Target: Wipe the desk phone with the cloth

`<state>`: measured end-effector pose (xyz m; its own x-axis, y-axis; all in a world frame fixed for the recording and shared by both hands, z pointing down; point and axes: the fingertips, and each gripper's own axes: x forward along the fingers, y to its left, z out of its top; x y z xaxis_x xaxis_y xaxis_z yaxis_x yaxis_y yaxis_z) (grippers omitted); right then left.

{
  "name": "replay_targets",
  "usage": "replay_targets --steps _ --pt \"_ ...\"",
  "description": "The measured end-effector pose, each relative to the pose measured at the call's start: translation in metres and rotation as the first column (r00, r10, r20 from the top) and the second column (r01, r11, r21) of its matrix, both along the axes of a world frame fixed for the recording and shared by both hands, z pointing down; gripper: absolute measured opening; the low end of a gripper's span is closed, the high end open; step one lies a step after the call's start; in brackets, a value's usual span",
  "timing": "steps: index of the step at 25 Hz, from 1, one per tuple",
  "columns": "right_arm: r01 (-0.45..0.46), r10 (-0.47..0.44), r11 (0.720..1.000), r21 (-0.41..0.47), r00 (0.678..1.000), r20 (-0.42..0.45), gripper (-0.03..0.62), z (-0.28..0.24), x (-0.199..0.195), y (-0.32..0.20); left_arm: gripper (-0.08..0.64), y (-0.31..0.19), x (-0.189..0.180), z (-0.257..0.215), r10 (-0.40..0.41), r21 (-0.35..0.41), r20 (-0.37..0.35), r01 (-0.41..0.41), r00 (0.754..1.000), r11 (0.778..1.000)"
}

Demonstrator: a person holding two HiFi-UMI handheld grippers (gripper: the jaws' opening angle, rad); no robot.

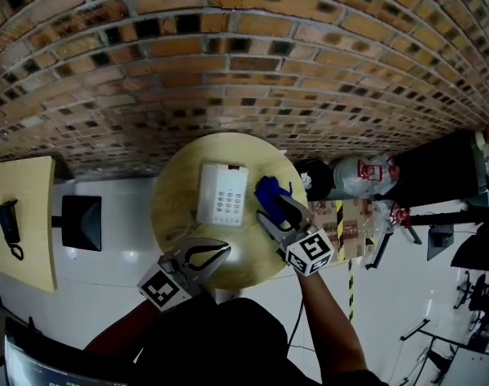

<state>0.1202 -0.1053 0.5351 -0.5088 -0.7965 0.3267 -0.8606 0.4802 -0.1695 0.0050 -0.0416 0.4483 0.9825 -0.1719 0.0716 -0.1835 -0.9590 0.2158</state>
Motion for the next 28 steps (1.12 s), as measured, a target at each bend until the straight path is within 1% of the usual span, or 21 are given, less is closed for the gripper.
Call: replay_targets --steps 2,5,8,10,13,15,19,21,23,25,28 --pt "0.023 -0.025 0.998 0.06 0.999 0.035 0.214 -0.034 -0.016 0.021 0.008 0.006 -0.002 -0.008 -0.014 0.008 -0.003 0.014 1.0 1.0" --pt "0.074 -0.08 0.99 0.12 0.996 0.046 0.14 -0.066 -0.033 0.056 0.008 0.021 -0.004 -0.023 -0.045 0.022 -0.026 0.045 0.999 0.999" --pt "0.124 -0.137 0.977 0.174 0.988 0.065 0.057 -0.092 -0.046 0.092 0.0 0.041 -0.007 -0.039 -0.072 0.035 -0.037 0.074 0.997 0.997" --pt "0.158 -0.174 0.964 0.216 0.983 0.059 0.007 -0.11 -0.052 0.115 0.0 0.057 -0.007 -0.049 -0.087 0.046 -0.041 0.089 0.995 0.995" --pt "0.204 -0.23 0.943 0.264 0.971 0.069 0.002 -0.136 -0.065 0.149 0.0 0.082 -0.008 -0.064 -0.111 0.065 -0.043 0.114 0.993 0.991" --pt "0.229 -0.258 0.935 0.27 0.963 0.077 0.002 -0.148 -0.075 0.17 0.0 0.097 -0.008 -0.071 -0.131 0.084 -0.044 0.134 0.99 0.987" --pt "0.267 -0.297 0.923 0.277 0.952 0.073 0.002 -0.156 -0.089 0.208 0.0 0.129 -0.009 -0.078 -0.169 0.107 -0.034 0.172 0.985 0.979" --pt "0.273 -0.307 0.915 0.296 0.949 0.073 0.002 -0.158 -0.091 0.223 0.0 0.146 -0.009 -0.08 -0.18 0.119 -0.03 0.182 0.983 0.976" --pt "0.273 -0.311 0.913 0.305 0.947 0.085 0.002 -0.161 -0.092 0.238 0.0 0.162 -0.01 -0.082 -0.187 0.13 -0.023 0.188 0.982 0.973" --pt "0.278 -0.315 0.91 0.308 0.946 0.079 0.002 -0.164 -0.094 0.251 0.0 0.175 -0.011 -0.084 -0.192 0.135 -0.016 0.192 0.981 0.972" --pt "0.296 -0.325 0.912 0.284 0.944 0.058 0.002 -0.169 -0.106 0.268 0.0 0.19 -0.014 -0.088 -0.19 0.143 -0.02 0.191 0.982 0.971"
